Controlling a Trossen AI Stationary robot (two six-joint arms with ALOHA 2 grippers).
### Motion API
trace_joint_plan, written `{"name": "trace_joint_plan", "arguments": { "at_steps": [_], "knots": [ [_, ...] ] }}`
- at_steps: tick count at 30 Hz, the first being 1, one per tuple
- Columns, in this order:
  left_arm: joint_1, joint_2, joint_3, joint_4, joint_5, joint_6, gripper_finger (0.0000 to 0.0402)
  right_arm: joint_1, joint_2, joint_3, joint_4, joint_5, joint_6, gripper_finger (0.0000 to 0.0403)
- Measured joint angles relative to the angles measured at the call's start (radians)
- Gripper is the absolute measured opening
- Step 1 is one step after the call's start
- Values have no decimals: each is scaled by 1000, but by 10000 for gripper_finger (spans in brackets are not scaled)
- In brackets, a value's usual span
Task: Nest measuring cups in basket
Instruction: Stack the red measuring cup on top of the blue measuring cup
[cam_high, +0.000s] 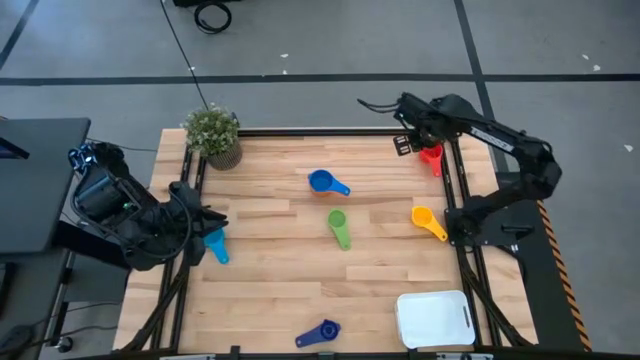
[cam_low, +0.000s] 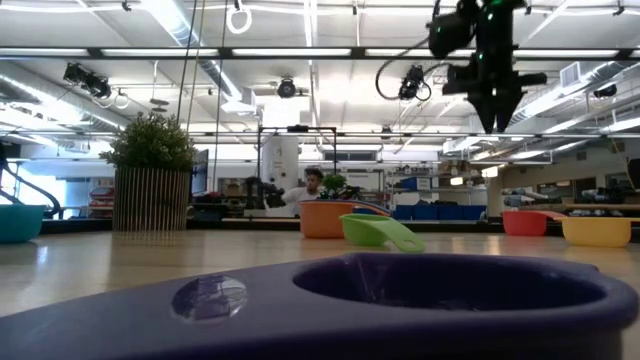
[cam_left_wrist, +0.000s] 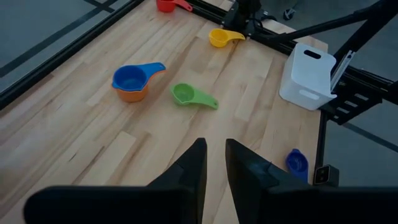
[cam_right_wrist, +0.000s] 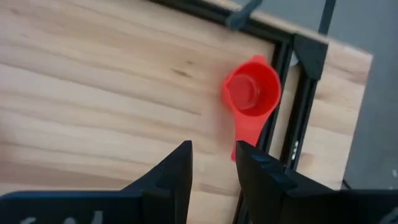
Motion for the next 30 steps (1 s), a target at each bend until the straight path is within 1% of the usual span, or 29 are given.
{"name": "trace_joint_plan", "arguments": {
  "at_steps": [3,6,9,13,16,18,20,22,30],
  "knots": [
    [0,0,0,0,0,0,66,-60,61,0,0,-48,-14,129],
    [0,0,0,0,0,0,66,-111,119,0,3,-68,-12,129],
    [0,0,0,0,0,-1,66,-153,172,0,3,-119,1,129],
    [0,0,0,0,0,-2,66,-209,239,1,-1,-140,6,129],
    [0,0,0,0,0,-3,66,-247,281,1,-6,-178,5,129],
    [0,0,0,0,0,-3,66,-265,309,1,6,-161,-27,129],
    [0,0,0,0,0,-3,66,-277,332,1,26,-128,-91,129],
    [0,0,0,-1,0,-3,66,-285,353,1,32,-127,-134,129],
    [0,0,0,-7,0,-3,66,-309,424,1,58,-140,-163,129]
  ]
}}
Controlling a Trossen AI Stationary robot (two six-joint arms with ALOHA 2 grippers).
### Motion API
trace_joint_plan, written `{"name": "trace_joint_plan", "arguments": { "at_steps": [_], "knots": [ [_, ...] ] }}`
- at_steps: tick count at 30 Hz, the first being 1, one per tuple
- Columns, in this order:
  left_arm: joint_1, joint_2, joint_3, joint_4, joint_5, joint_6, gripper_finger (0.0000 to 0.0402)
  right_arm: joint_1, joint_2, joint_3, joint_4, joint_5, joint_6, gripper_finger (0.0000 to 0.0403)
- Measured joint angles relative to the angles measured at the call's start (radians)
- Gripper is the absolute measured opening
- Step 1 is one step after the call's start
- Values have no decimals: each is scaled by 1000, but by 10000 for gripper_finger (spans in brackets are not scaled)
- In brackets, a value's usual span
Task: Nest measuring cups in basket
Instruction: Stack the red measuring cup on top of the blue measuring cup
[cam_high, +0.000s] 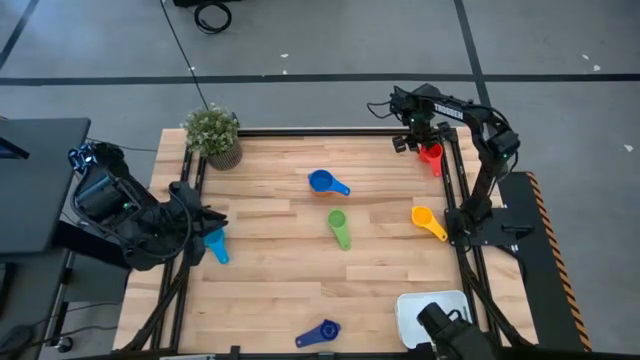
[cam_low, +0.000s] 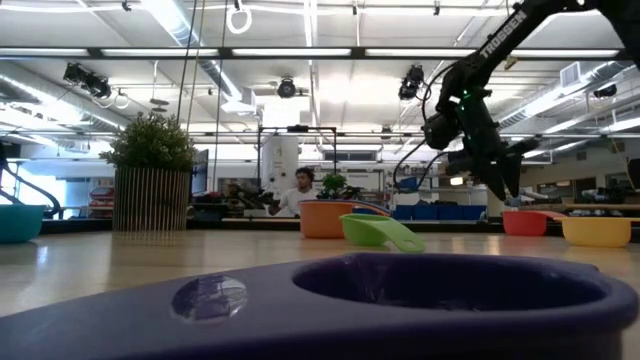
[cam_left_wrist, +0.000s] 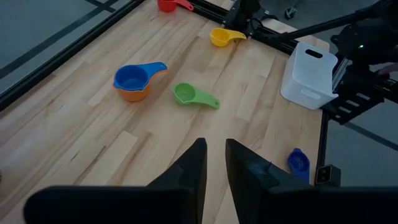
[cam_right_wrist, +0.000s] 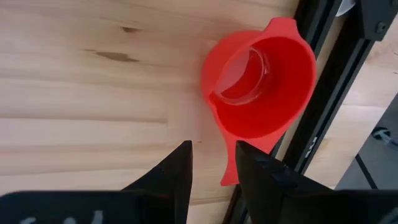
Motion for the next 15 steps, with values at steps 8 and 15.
{"name": "trace_joint_plan", "arguments": {
  "at_steps": [8,15],
  "knots": [
    [0,0,0,-1,0,0,66,-14,9,0,57,14,-17,129],
    [0,0,0,-1,0,0,66,-28,9,0,42,-66,-42,129]
  ]
}}
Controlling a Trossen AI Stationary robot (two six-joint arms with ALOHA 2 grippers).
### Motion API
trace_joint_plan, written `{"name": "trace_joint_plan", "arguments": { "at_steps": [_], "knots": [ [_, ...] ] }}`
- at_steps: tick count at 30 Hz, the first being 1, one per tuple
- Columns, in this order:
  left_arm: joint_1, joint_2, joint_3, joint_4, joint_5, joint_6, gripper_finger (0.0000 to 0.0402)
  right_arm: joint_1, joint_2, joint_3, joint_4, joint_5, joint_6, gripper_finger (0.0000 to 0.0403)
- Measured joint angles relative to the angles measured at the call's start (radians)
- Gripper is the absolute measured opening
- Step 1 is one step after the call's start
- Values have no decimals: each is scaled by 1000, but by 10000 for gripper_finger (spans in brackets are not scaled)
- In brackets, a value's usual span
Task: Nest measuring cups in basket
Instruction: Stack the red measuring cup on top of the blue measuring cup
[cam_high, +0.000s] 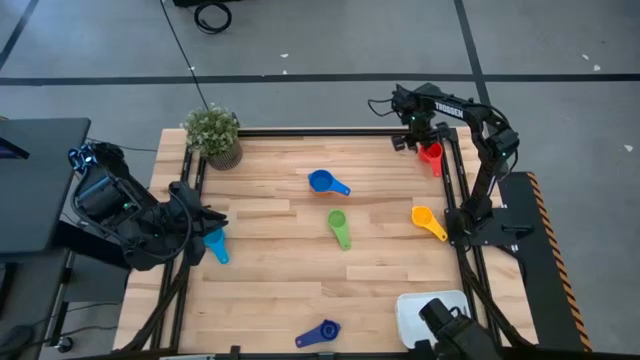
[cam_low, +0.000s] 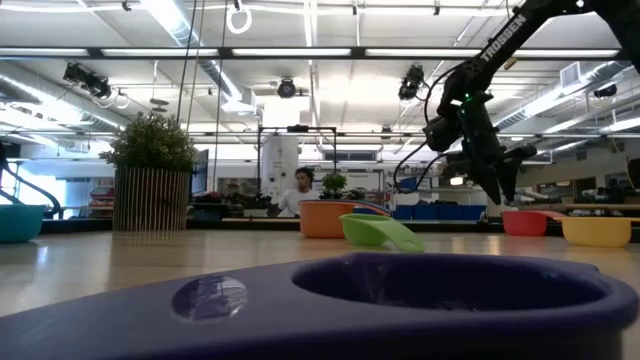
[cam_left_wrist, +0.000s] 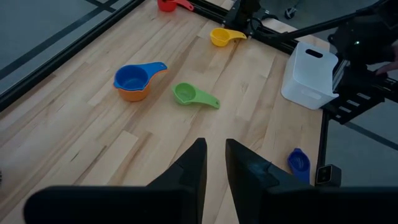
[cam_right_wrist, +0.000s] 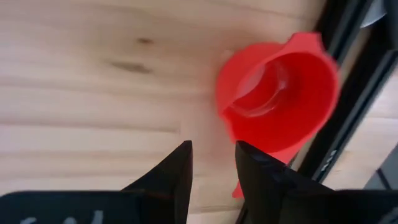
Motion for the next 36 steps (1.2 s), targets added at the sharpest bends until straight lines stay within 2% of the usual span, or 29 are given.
{"name": "trace_joint_plan", "arguments": {
  "at_steps": [5,9,12,19,26,36],
  "knots": [
    [0,0,0,0,0,0,66,1,-1,0,0,-104,-20,129],
    [0,0,0,0,0,2,66,12,-1,0,-4,-123,-122,129],
    [0,0,0,0,0,2,66,24,-1,0,-4,-70,-146,129],
    [0,0,0,0,0,2,66,22,-2,0,-4,77,88,128],
    [0,0,0,0,0,1,66,2,-2,0,-14,92,137,128],
    [0,0,0,0,0,0,66,-2,-2,0,-23,113,116,128]
  ]
}}
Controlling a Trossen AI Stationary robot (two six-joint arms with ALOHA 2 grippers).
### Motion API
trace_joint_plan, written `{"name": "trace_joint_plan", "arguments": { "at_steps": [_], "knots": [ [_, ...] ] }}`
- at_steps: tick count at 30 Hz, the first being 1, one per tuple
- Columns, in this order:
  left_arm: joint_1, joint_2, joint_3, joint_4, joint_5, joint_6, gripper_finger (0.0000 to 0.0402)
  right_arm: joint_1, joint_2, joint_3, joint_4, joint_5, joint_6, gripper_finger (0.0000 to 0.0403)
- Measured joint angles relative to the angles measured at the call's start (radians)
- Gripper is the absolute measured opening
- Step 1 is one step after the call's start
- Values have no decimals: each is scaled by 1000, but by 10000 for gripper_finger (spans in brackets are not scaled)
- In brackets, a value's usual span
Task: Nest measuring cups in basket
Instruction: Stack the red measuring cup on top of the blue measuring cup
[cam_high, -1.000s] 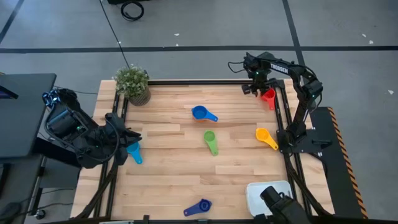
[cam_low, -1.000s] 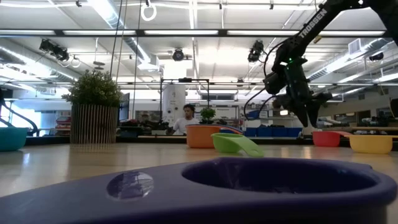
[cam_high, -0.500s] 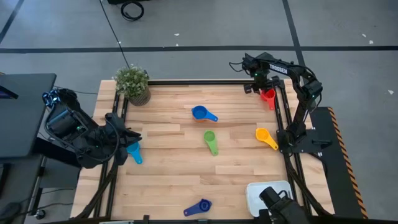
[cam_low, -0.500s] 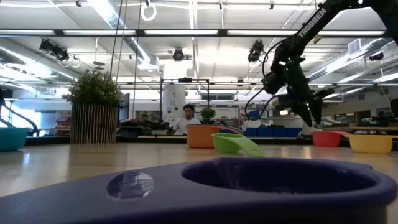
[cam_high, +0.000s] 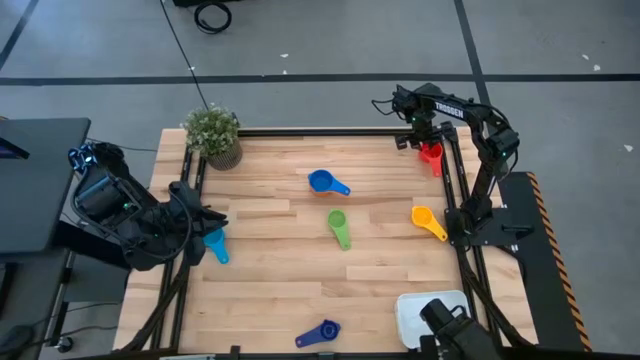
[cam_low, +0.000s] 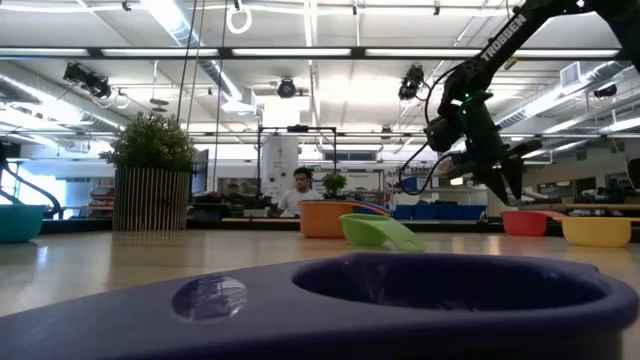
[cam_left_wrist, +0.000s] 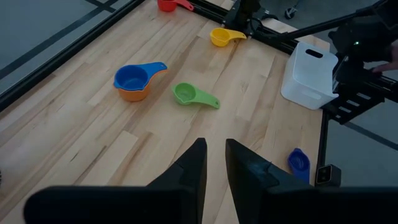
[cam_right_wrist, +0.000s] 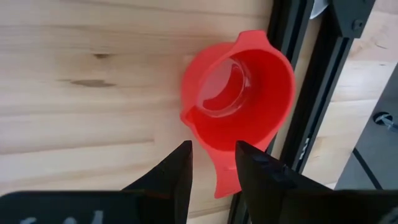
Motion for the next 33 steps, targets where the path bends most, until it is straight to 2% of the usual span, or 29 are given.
{"name": "trace_joint_plan", "arguments": {
  "at_steps": [7,13,17,23,33],
  "knots": [
    [0,0,0,0,0,0,66,-4,0,0,11,20,-29,128],
    [0,0,0,0,0,2,66,-3,3,-24,58,-60,-28,128],
    [0,0,0,0,0,2,66,-4,4,-66,86,-51,12,128],
    [0,0,0,0,0,2,66,2,4,-106,143,23,10,128],
    [0,0,0,0,0,2,66,2,5,-137,196,13,8,126]
  ]
}}
